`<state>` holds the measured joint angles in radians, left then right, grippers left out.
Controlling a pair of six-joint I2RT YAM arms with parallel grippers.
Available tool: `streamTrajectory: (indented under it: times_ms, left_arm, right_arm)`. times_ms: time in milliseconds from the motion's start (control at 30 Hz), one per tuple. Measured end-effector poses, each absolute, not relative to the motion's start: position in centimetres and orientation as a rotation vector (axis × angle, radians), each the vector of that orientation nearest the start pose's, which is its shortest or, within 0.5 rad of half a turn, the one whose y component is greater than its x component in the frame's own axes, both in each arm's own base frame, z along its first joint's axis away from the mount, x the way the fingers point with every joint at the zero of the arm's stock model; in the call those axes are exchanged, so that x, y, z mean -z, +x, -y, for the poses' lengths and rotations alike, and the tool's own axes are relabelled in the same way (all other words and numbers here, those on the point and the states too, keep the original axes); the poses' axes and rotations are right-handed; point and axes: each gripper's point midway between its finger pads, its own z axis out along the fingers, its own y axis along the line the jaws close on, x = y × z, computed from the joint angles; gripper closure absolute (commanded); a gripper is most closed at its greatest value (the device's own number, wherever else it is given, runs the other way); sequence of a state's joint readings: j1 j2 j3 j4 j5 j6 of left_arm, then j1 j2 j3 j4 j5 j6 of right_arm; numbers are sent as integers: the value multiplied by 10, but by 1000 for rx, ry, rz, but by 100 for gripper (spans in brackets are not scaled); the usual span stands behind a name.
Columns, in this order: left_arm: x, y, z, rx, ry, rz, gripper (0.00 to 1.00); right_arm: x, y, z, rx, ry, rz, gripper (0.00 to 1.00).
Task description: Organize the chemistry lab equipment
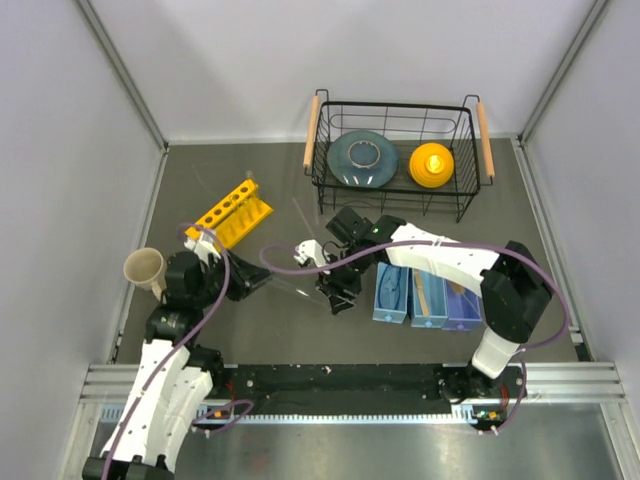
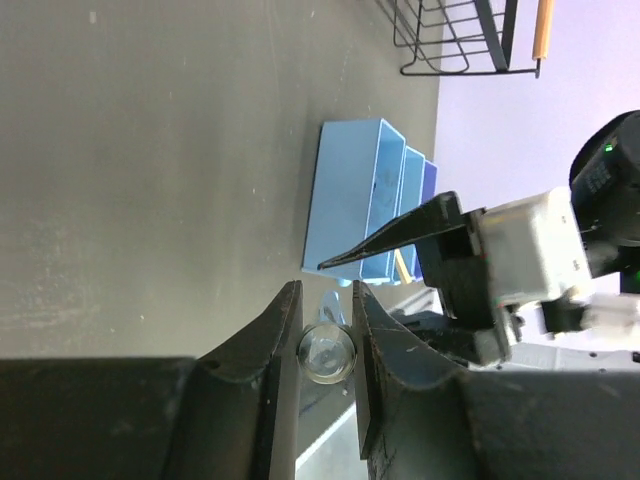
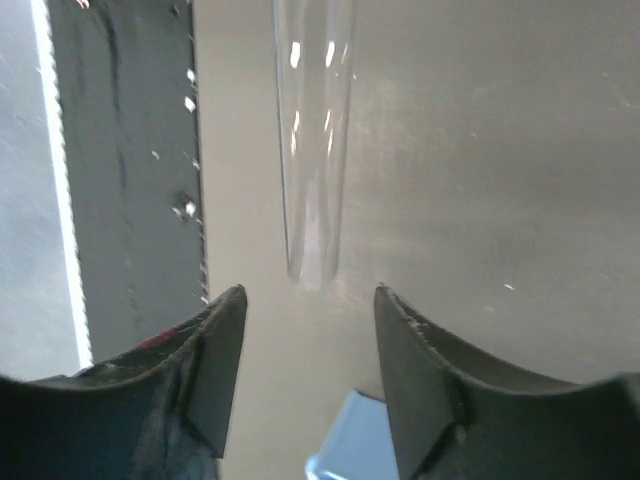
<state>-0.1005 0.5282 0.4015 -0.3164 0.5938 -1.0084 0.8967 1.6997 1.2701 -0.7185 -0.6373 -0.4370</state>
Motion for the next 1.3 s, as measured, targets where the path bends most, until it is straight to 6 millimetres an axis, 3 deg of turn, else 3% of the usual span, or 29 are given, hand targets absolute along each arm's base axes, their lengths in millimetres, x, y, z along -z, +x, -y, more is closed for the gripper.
streamTrajectory:
  times_ms: [133,233,400,467,533,633,800,1300]
  left_arm:
    - [-208,216,134,1082,-454,-2097,100]
    - [-240,233,117,902,-371,-2077,100]
    - [-288,261,85,609,-284,-2039,100]
    - [-302,271,73,508,-264,-2026,100]
    - [-309,278,61,419,-257,-2023,100]
    - [-315,291,43,280,-262,-2018,100]
    - [-309,311,20,103,-267,-2053,100]
    - [-281,376,5,-77,-217,-2095,100]
  right_arm:
    - [-112,174,-322,-805,-1896,-1977,18]
    - [-131,191,-303,-723,-1871,-1942,6]
    - [-206,236,-244,-684,-1571,-1850,1]
    - [-232,242,-218,-689,-1443,-1794,1]
    - [-243,234,-202,-715,-1372,-1751,1]
    - [-234,215,-194,-795,-1321,-1696,1]
    - [-193,195,-188,-913,-1277,-1767,1]
    - [-198,208,-190,-876,-1276,-1713,1]
